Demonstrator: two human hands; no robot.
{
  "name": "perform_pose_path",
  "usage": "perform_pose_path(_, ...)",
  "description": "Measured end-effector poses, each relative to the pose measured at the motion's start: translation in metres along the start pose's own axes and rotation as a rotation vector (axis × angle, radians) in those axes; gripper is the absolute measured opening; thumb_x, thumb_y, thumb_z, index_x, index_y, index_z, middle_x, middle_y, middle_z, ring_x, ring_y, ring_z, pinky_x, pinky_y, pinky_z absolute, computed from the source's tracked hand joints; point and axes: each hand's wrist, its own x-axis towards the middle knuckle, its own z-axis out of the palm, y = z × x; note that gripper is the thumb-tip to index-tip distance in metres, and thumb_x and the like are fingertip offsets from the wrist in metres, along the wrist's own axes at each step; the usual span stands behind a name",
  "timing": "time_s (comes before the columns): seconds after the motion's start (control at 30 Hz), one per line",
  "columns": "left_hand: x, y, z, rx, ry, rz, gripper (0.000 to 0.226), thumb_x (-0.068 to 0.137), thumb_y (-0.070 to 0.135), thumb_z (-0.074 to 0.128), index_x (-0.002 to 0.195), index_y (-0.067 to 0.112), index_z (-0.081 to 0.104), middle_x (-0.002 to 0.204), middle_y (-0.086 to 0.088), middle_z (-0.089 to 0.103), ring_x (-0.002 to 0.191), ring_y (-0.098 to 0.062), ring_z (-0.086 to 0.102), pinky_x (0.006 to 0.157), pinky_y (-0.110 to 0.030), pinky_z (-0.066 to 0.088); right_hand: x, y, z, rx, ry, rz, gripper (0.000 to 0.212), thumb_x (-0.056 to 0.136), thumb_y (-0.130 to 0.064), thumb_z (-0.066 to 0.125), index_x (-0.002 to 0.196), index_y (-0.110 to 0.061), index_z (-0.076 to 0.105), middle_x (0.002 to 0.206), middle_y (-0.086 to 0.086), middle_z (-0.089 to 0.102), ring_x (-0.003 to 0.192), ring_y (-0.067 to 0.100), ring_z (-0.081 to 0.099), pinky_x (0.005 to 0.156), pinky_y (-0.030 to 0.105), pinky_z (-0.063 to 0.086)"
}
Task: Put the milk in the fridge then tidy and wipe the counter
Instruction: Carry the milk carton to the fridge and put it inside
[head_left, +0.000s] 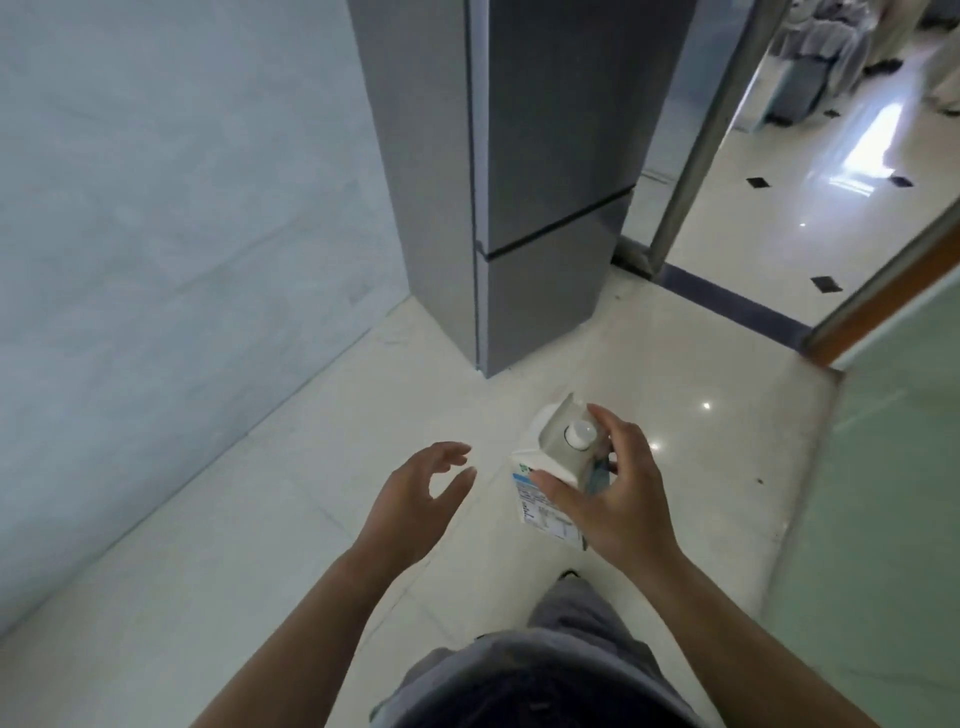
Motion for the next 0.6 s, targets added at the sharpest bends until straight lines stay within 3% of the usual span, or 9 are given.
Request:
perform_pose_path(0.13, 0.056, -0.012, -0.012, -0.06, 0.074, -0.086, 0.029, 0.089, 0.042, 0.051, 0.116, 0.033, 0.054, 0.113, 0.016, 0.062, 0.106, -0.003, 0.056, 0.078, -0.014, 0.037, 0.064, 0.009, 0.025, 0.015, -0.02, -0.006, 0.08, 0.062, -0.057, 0.071, 0.129, -0.032, 0.037, 0.119, -0.013, 0.046, 0.106, 0.006, 0.05, 0.076, 0.007, 0.046)
perform_pose_path(0.27, 0.141, -0.008, -0.023, -0.142, 0.12, -0.132, 0.025, 0.089, 0.04, 0.051, 0.113, 0.034, 0.056, 0.11, 0.016, 0.063, 0.106, -0.002, 0.056, 0.078, -0.013, 0.038, 0.156, 0.019, 0.039, 0.038, -0.015, -0.015, 0.081, 0.06, -0.058, 0.069, 0.129, -0.029, 0.039, 0.117, -0.011, 0.047, 0.103, 0.001, 0.048, 0.075, 0.003, 0.043)
perform_pose_path(0.43, 0.263, 0.027, -0.064, -0.143, 0.159, -0.097, 0.027, 0.089, 0.043, 0.05, 0.114, 0.037, 0.055, 0.11, 0.021, 0.062, 0.106, 0.004, 0.055, 0.078, -0.011, 0.037, 0.296, 0.006, 0.029, 0.073, 0.011, -0.049, 0.084, 0.059, -0.056, 0.07, 0.131, -0.023, 0.041, 0.12, -0.008, 0.048, 0.107, 0.01, 0.051, 0.083, 0.036, 0.054)
perform_pose_path(0.6, 0.374, 0.073, -0.12, -0.104, 0.212, 0.018, 0.029, 0.088, 0.047, 0.048, 0.114, 0.037, 0.054, 0.112, 0.019, 0.062, 0.107, 0.003, 0.054, 0.078, -0.011, 0.036, 0.421, -0.015, 0.024, 0.099, 0.064, -0.129, 0.082, 0.061, -0.048, 0.074, 0.131, -0.021, 0.042, 0.126, -0.005, 0.049, 0.11, 0.01, 0.052, 0.085, 0.042, 0.054)
